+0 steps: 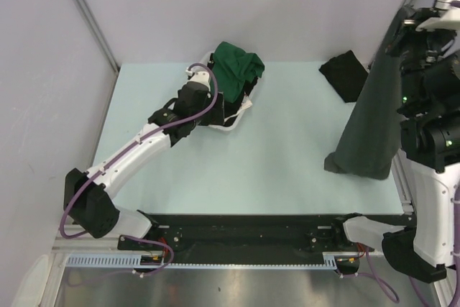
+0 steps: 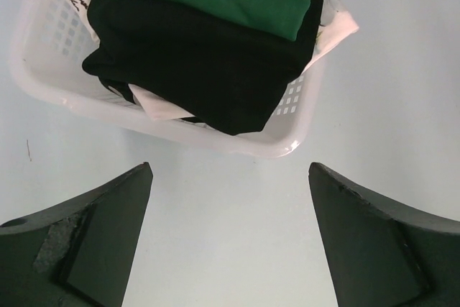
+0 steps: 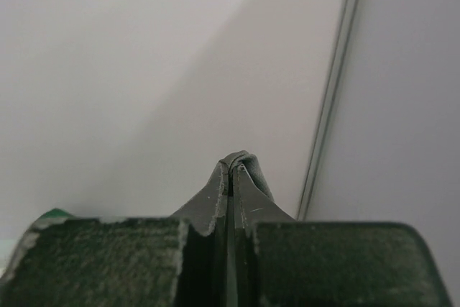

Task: Fold and stack the t-shirts
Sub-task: Move the tshirt to the center of the board

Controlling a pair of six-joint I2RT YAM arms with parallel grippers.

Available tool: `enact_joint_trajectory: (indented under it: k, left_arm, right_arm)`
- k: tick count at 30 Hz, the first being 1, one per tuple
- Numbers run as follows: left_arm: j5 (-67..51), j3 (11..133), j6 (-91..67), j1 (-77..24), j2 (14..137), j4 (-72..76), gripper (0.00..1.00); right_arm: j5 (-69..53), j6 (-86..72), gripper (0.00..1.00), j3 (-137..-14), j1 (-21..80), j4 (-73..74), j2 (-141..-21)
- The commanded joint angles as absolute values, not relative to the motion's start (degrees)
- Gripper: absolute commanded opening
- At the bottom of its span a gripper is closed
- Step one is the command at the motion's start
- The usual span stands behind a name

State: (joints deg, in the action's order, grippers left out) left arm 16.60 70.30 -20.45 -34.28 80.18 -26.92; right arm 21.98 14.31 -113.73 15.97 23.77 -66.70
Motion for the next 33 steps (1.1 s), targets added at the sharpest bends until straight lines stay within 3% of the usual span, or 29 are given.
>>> enact_joint_trajectory:
  k: [1, 6, 10, 18, 19, 20, 26, 29, 33]
  left_arm:
    - [15.38, 73.13, -19.34, -34.63, 80.24, -26.63, 0.95]
    - [15.64, 72.42, -19.77, -34.72, 79.37, -26.72, 0.95]
    - [16.70, 70.76, -20.04, -34.80, 77.70, -26.98, 0.96]
    - [20.56, 67.15, -18.20, -34.80, 73.83, -27.33, 0.96]
    - [20.74, 67.24, -18.02, -34.80, 73.83, -27.33, 0.96]
    - [20.83, 67.50, -17.84, -34.80, 74.00, -27.33, 0.96]
    - [20.39, 69.43, -18.37, -34.89, 75.67, -27.42, 0.96]
    - [20.39, 69.61, -18.72, -34.80, 76.20, -27.16, 0.96]
    - [20.92, 69.43, -19.07, -34.89, 76.73, -26.89, 0.96]
  right_arm:
    - [12.18, 6.27, 0.00, -112.59, 15.91, 26.26, -69.95]
    - [-6.75, -11.59, 0.00, -103.11, 18.80, 29.00, -76.18]
    - [-6.77, -12.56, 0.00, -100.99, 29.85, 34.26, -80.14]
    - [-10.29, -19.51, 0.01, -99.76, 33.66, 41.04, -79.72]
    - [-9.07, -18.73, 0.14, -99.41, 33.66, 41.65, -79.54]
    - [-8.62, -18.02, 0.36, -99.06, 33.75, 41.49, -79.19]
    - [-3.34, -14.60, 0.76, -98.79, 33.58, 39.47, -78.58]
    - [-1.76, -13.28, 0.86, -98.70, 33.05, 37.97, -78.57]
    - [-0.01, -11.61, 0.87, -98.09, 30.94, 37.09, -80.15]
